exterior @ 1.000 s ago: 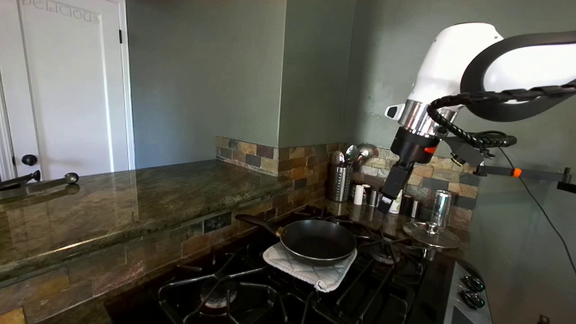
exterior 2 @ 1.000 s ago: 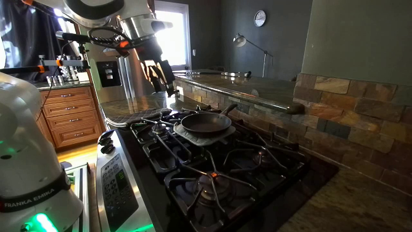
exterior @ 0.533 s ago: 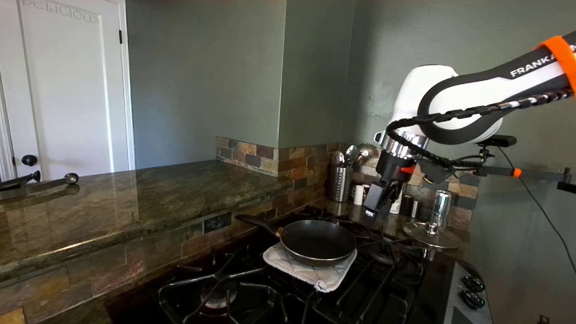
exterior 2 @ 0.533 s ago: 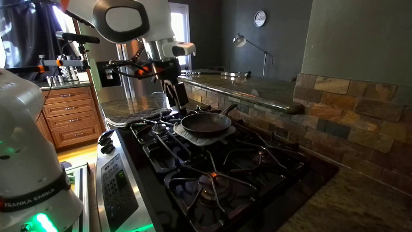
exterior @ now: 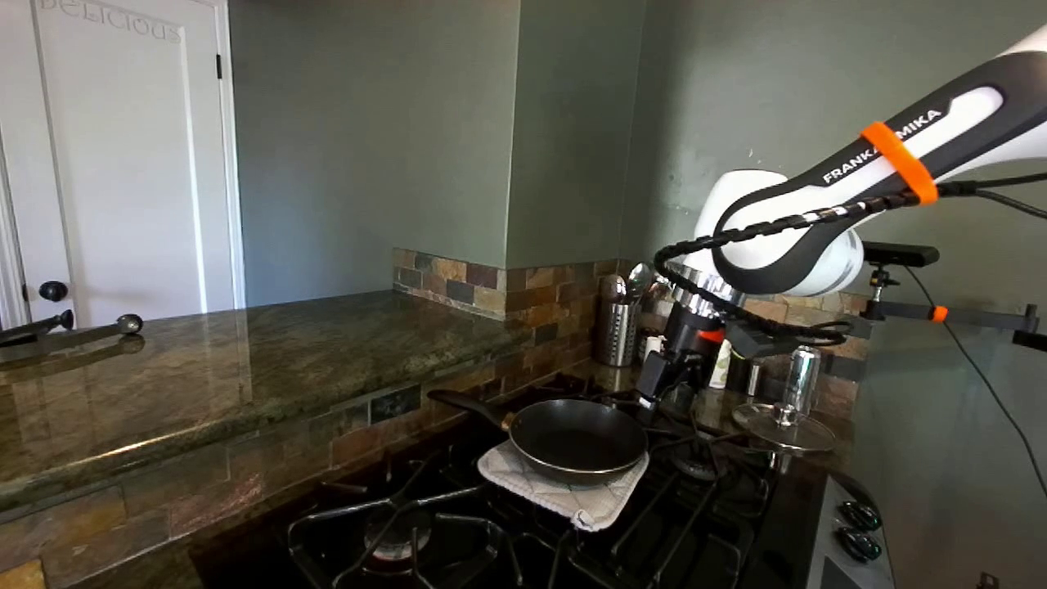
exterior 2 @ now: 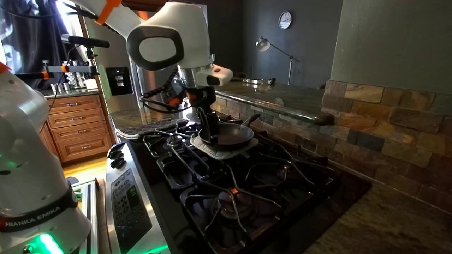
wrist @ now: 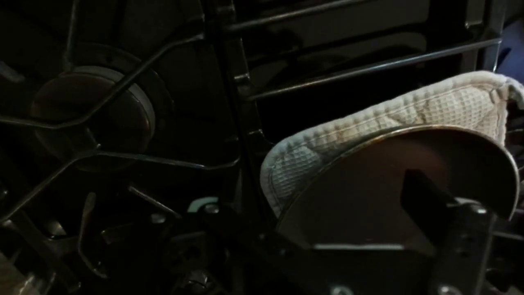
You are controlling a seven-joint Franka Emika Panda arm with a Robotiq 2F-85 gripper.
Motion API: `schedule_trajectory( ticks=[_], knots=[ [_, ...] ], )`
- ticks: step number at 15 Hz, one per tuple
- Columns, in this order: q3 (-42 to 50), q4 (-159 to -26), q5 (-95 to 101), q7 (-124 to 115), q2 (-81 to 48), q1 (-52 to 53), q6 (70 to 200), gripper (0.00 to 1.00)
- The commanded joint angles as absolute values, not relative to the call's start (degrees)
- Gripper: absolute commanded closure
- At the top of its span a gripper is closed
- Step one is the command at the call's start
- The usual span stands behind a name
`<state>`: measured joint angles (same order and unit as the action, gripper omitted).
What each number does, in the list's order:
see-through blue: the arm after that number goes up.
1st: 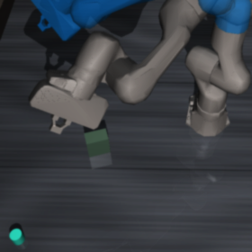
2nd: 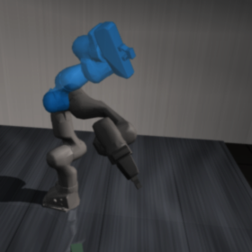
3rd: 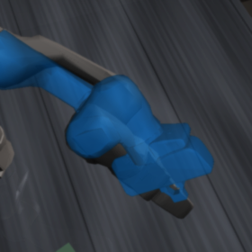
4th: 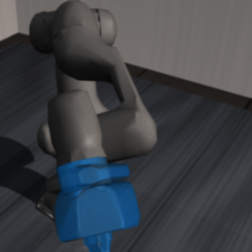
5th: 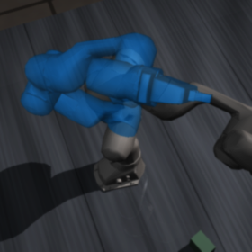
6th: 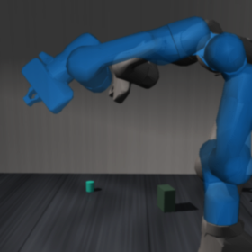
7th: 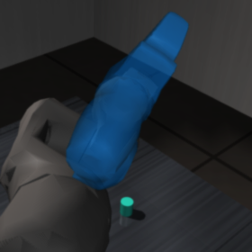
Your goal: Move the pan to the top right stove plate
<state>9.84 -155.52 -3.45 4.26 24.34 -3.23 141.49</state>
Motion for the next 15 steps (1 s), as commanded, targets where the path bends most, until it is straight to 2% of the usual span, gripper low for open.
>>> schedule_trajectory(
  ticks=[1, 15],
  knots=[
    [11.0, -153.0, -7.6, 5.3, 19.0, -3.0, 144.2, 0.0],
    [11.7, -146.6, -20.2, 8.4, 8.5, -3.4, 144.1, 0.0]
  ],
)
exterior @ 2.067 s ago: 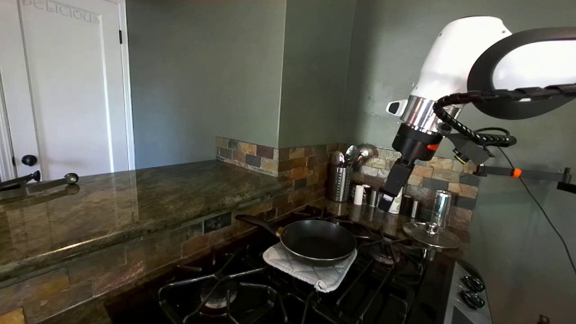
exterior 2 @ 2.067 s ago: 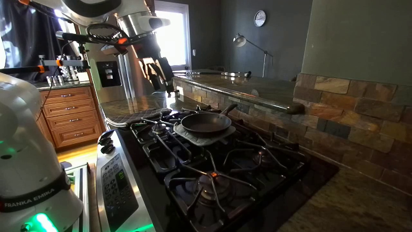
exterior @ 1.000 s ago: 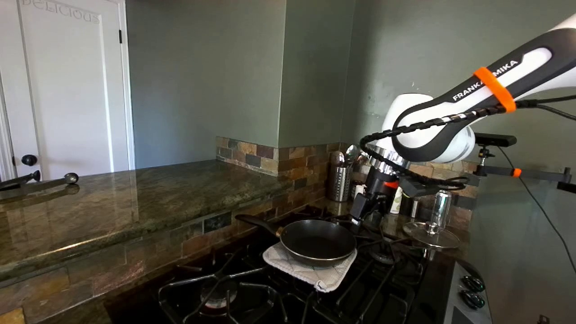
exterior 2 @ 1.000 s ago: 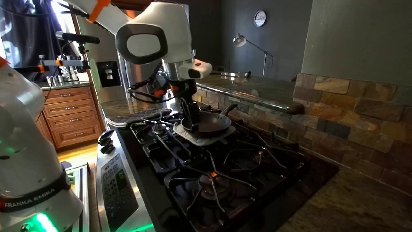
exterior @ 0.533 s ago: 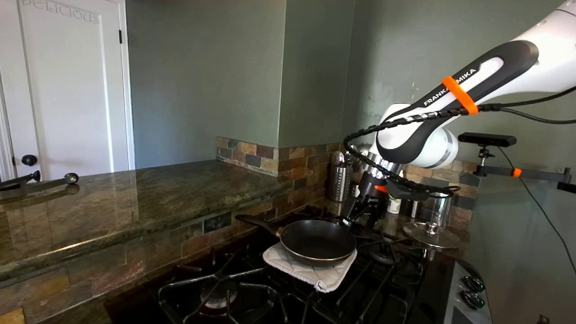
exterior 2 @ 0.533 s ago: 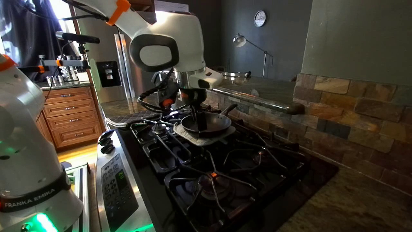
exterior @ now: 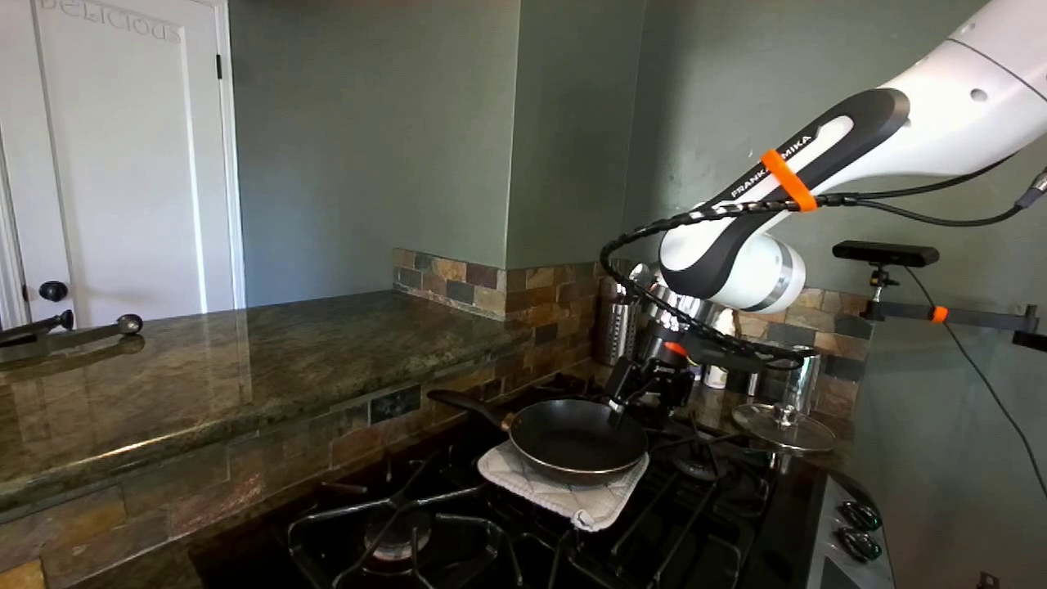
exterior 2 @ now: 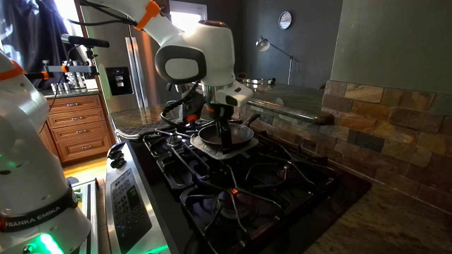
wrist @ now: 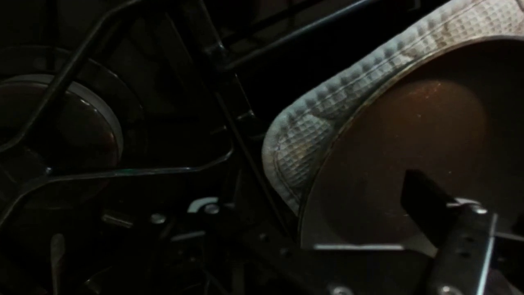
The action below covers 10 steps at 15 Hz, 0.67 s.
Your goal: Move the pan to the top right stove plate
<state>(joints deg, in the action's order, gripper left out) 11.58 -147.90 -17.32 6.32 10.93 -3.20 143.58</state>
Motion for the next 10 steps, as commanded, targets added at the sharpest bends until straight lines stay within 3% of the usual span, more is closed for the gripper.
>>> schedule_trajectory(
  ticks=[1, 3, 10],
  knots=[
    [11.7, -146.3, -20.9, 8.8, 8.1, -3.5, 144.1, 0.01],
    [11.6, -145.8, -22.2, 9.6, 7.5, -3.5, 144.1, 0.25],
    [11.4, -144.8, -24.7, 11.6, 6.2, -4.2, 144.2, 0.8]
  ],
)
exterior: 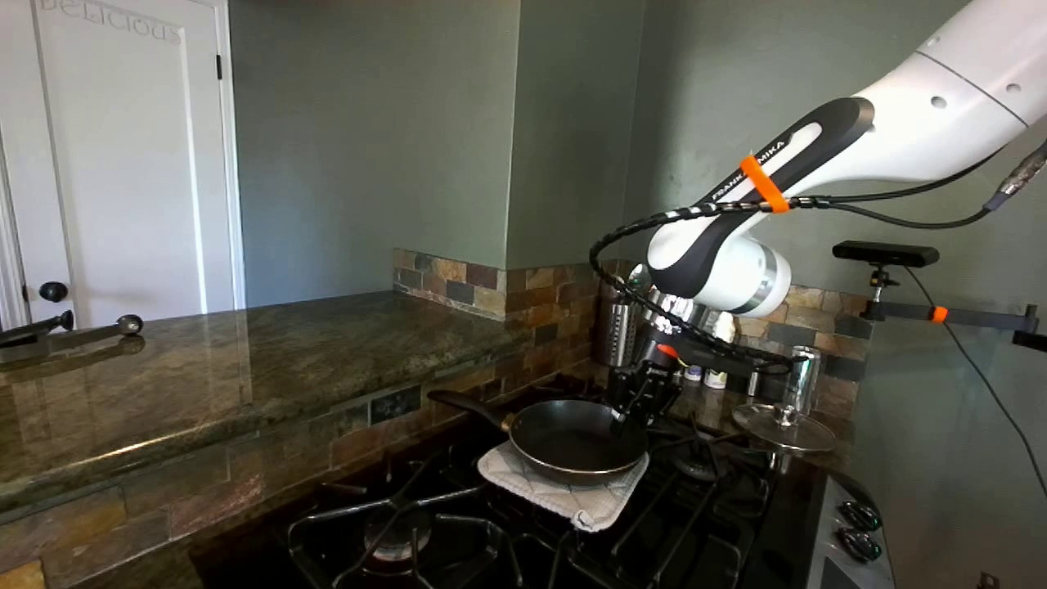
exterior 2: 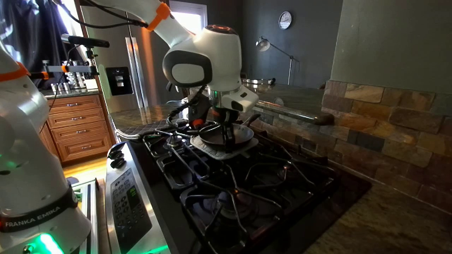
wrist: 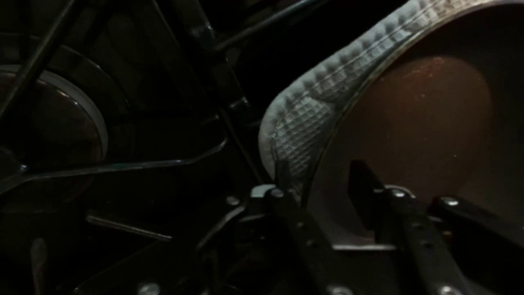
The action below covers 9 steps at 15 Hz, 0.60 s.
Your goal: Move the pan to the top right stove plate
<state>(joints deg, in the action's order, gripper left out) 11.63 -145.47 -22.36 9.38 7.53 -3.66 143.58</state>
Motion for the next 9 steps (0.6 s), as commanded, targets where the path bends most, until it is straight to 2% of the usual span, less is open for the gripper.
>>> schedule_trajectory(
  ticks=[1, 3, 9],
  knots=[
    [11.4, -144.8, -24.8, 11.7, 6.0, -4.3, 144.2, 0.88],
    [11.4, -144.7, -24.5, 11.7, 5.7, -4.6, 144.2, 0.99],
    [11.3, -143.8, -25.7, 12.1, 5.6, -4.8, 144.2, 0.98]
  ],
)
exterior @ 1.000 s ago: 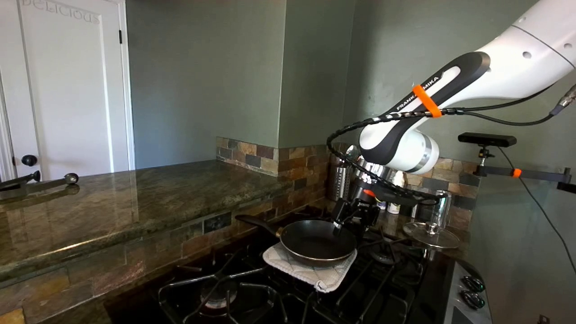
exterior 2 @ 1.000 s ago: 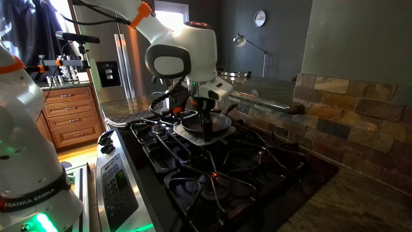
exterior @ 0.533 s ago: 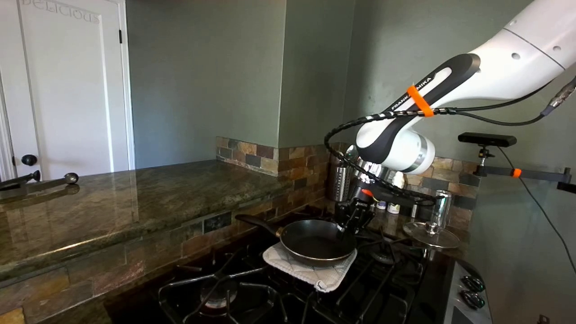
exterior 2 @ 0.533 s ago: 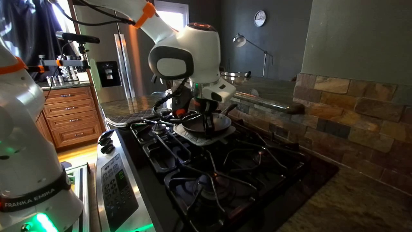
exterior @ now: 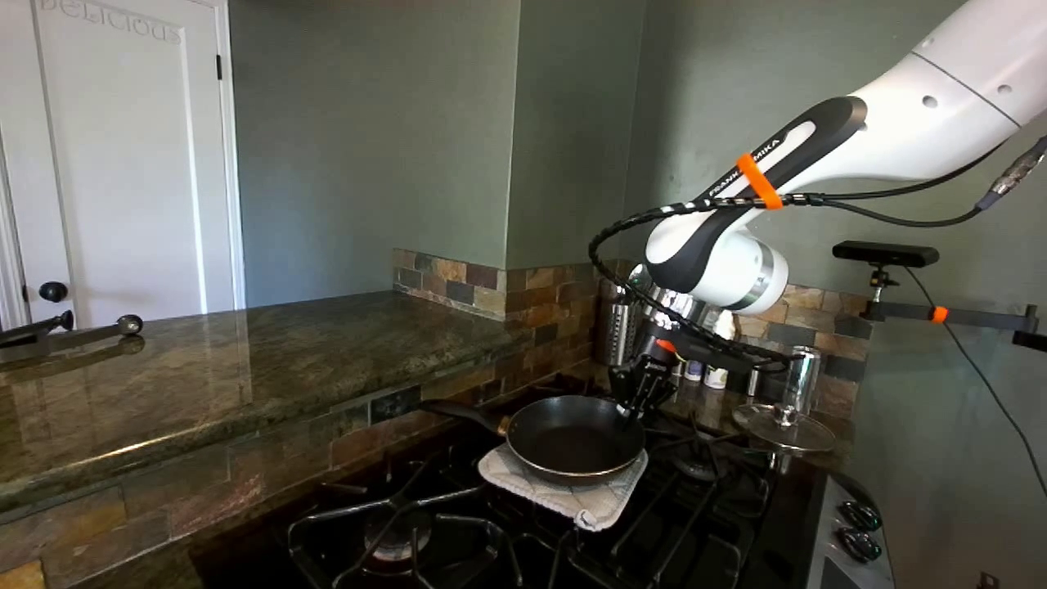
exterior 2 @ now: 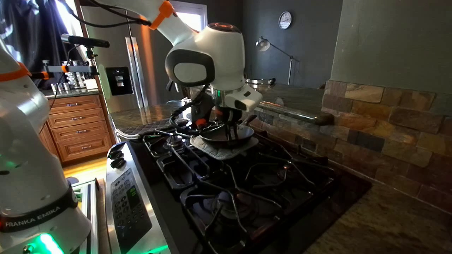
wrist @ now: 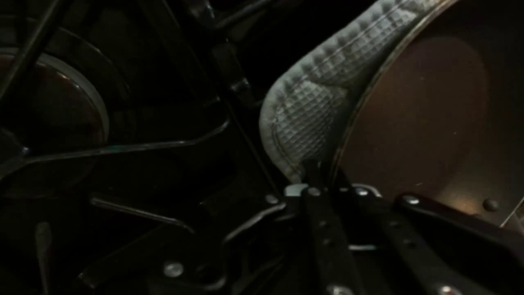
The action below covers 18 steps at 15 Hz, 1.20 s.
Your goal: Move the pan to the top right stove plate
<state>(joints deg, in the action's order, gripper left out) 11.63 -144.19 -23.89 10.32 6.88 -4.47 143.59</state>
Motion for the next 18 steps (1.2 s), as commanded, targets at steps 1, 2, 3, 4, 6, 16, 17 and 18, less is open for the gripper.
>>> schedule_trajectory(
  ticks=[1, 2, 3, 4, 6, 16, 17, 18],
  knots=[
    [11.4, -143.8, -25.9, 12.4, 5.6, -4.8, 144.2, 0.99],
    [11.5, -144.0, -26.7, 13.3, 5.9, -4.7, 144.3, 0.98],
    [11.7, -144.1, -27.8, 14.6, 6.1, -4.6, 144.4, 0.98],
    [11.9, -144.4, -29.6, 16.4, 6.4, -4.5, 144.7, 0.98],
    [12.4, -145.2, -33.9, 20.7, 7.2, -4.3, 145.7, 0.98],
    [13.0, -145.4, -47.2, 38.5, 6.7, -5.0, 143.6, 0.98],
    [13.1, -145.3, -48.5, 40.0, 6.8, -5.1, 143.2, 0.98],
    [13.3, -145.2, -49.5, 41.2, 6.8, -5.3, 142.7, 0.98]
  ],
)
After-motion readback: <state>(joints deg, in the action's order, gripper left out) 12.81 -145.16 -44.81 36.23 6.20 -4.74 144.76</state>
